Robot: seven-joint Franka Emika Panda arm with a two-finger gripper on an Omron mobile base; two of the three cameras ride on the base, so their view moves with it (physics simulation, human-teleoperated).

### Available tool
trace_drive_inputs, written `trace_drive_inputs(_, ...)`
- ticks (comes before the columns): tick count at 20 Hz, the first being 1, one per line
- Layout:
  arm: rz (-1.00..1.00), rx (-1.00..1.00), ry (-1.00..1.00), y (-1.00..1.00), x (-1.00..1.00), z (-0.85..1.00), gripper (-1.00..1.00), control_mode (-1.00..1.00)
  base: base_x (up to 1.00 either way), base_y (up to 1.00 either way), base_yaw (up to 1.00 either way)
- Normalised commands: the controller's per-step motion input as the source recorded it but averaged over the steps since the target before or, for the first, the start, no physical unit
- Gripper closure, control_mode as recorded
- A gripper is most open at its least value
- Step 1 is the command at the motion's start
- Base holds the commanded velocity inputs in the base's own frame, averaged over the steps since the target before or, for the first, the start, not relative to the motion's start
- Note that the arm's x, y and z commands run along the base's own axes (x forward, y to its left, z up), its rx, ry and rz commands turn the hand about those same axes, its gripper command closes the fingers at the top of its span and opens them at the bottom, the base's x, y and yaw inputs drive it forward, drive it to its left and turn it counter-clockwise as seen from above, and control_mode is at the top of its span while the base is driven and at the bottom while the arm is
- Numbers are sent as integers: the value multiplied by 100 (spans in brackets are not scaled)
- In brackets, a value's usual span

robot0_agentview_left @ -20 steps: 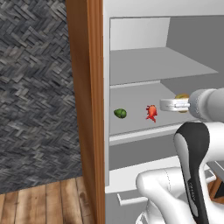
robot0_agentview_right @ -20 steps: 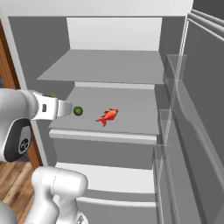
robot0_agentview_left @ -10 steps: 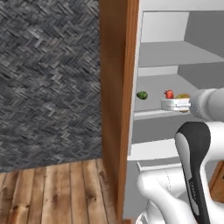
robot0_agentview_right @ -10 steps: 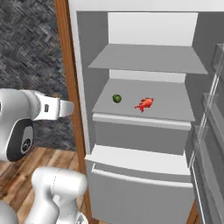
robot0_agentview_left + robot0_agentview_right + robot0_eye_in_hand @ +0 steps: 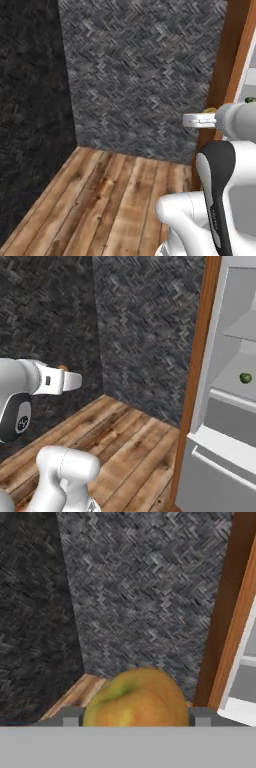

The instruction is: Open the fridge, remove the apple, avocado, and fish, and place them on any counter.

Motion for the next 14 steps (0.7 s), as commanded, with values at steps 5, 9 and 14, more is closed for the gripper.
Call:
trace_drive_inputs(5,0,0,0,0,0,0,100,100,-51,17,93)
trace_drive_inputs(9,0,0,0,0,0,0,100,100,-51,11,92)
trace_drive_inputs(14,0,0,0,0,0,0,100,100,-50,12,92)
